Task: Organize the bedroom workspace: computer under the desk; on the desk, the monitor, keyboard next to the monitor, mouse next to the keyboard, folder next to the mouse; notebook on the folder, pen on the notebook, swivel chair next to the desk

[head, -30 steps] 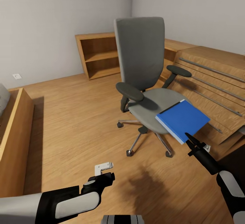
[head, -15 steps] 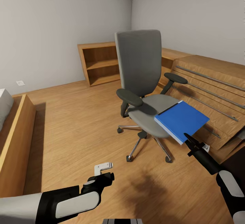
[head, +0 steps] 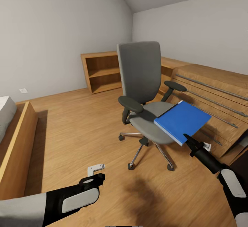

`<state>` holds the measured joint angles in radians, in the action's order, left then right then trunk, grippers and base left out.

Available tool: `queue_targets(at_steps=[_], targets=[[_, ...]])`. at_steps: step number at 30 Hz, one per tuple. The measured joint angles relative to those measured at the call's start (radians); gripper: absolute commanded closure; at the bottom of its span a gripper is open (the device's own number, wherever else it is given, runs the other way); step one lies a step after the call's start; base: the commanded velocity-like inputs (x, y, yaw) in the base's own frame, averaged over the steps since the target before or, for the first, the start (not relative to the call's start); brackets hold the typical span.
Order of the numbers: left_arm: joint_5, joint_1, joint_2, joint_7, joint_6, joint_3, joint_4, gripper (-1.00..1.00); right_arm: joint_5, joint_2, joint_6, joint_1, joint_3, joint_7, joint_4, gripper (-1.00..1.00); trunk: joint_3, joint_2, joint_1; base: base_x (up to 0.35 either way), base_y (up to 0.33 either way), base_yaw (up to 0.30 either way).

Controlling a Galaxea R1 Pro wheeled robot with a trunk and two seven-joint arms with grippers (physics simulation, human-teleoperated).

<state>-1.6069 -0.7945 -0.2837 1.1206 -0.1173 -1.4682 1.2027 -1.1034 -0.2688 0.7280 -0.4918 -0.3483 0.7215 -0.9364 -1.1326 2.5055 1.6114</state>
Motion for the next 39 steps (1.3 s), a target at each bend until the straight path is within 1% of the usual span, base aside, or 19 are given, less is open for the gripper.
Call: queue_targets(at_steps=[2,6,7,10,12,13,19,20,22,23,25,28,30,32,33,35,36,38,39], targets=[[0.001,0.000,0.010,0.000,-0.001,0.004,-0.040,-1.00,0.007,0.003,-0.017,0.000,0.000,-0.033,-0.017,1.00,0.008,0.000,-0.001,0.000,0.000,0.000],[0.003,0.000,0.018,0.001,-0.011,0.006,-0.063,-1.00,0.013,0.015,-0.034,0.000,0.000,-0.093,-0.047,1.00,0.023,-0.001,-0.003,0.000,0.000,0.000],[0.003,0.000,0.019,0.002,-0.028,0.005,-0.058,-1.00,0.013,0.019,-0.040,0.000,0.000,-0.117,-0.062,1.00,0.027,-0.002,-0.003,0.000,0.000,0.000],[0.003,0.000,0.020,0.001,-0.075,0.005,-0.031,-1.00,0.015,0.029,-0.052,0.000,0.000,-0.158,-0.096,1.00,0.039,-0.002,-0.005,0.000,0.000,0.000],[0.003,0.000,0.020,0.000,-0.094,0.004,-0.014,-1.00,0.019,0.035,-0.056,0.000,0.000,-0.177,-0.111,1.00,0.046,-0.003,-0.005,0.000,0.000,0.000],[0.003,0.000,0.019,0.000,-0.106,0.003,0.003,-1.00,0.026,0.042,-0.059,0.000,0.000,-0.198,-0.124,1.00,0.050,-0.003,-0.006,0.000,0.000,0.000],[0.002,0.000,0.019,-0.002,-0.123,-0.001,0.039,-1.00,0.041,0.070,-0.061,0.000,0.000,-0.290,-0.183,1.00,0.074,-0.004,-0.009,0.000,0.000,0.000],[0.002,0.000,0.019,-0.003,-0.124,-0.002,0.043,-1.00,0.040,0.080,-0.060,0.000,0.000,-0.313,-0.207,1.00,0.077,-0.005,-0.009,0.000,0.000,0.000],[0.002,0.000,0.018,-0.003,-0.126,-0.001,0.045,-1.00,0.042,0.093,-0.060,0.002,-0.001,-0.332,-0.233,1.00,0.085,-0.005,-0.010,0.000,0.000,0.000],[0.002,0.000,0.016,-0.003,-0.128,0.000,0.047,-1.00,0.043,0.104,-0.059,0.007,-0.002,-0.348,-0.254,1.00,0.089,-0.005,-0.010,0.000,0.000,0.000],[0.002,0.000,0.012,-0.004,-0.129,0.000,0.048,-1.00,0.044,0.113,-0.057,0.016,-0.004,-0.377,-0.274,1.00,0.097,-0.006,-0.011,0.000,0.000,0.000],[0.002,0.000,0.009,-0.004,-0.130,0.000,0.049,-1.00,0.043,0.118,-0.050,0.022,-0.005,-0.414,-0.295,1.00,0.106,-0.026,-0.022,-0.002,0.000,0.000],[0.002,0.000,0.008,-0.004,-0.130,-0.001,0.050,-1.00,0.040,0.120,-0.022,0.027,-0.005,-0.471,-0.336,1.00,0.113,-0.040,-0.030,-0.086,0.000,0.000],[0.002,0.000,0.007,-0.004,-0.130,-0.001,0.050,-1.00,0.039,0.120,0.008,0.030,-0.005,-0.508,-0.361,1.00,0.119,-0.054,-0.037,-0.187,0.000,0.000],[0.002,0.000,0.007,-0.004,-0.130,-0.002,0.051,-1.00,0.038,0.120,0.046,0.032,-0.007,-0.552,-0.388,1.00,0.122,-0.061,-0.041,-0.243,0.000,0.000],[0.002,0.000,0.006,-0.004,-0.131,-0.001,0.051,-1.00,0.036,0.120,0.091,0.033,-0.011,-0.606,-0.416,1.00,0.128,-0.075,-0.049,-0.276,0.000,0.000],[0.002,0.000,0.006,-0.003,-0.131,-0.001,0.051,-1.00,0.040,0.121,0.134,0.034,-0.023,-0.662,-0.444,1.00,0.131,-0.082,-0.052,-0.299,0.000,0.000],[0.002,0.000,0.005,-0.003,-0.131,-0.001,0.051,-1.00,0.044,0.123,0.171,0.035,-0.042,-0.717,-0.471,1.00,0.138,-0.096,-0.060,-0.312,0.000,0.000],[0.002,0.000,0.005,-0.003,-0.132,0.000,0.051,-1.00,0.052,0.127,0.194,0.035,-0.061,-0.762,-0.490,1.00,0.141,-0.103,-0.064,-0.306,0.000,0.000]])
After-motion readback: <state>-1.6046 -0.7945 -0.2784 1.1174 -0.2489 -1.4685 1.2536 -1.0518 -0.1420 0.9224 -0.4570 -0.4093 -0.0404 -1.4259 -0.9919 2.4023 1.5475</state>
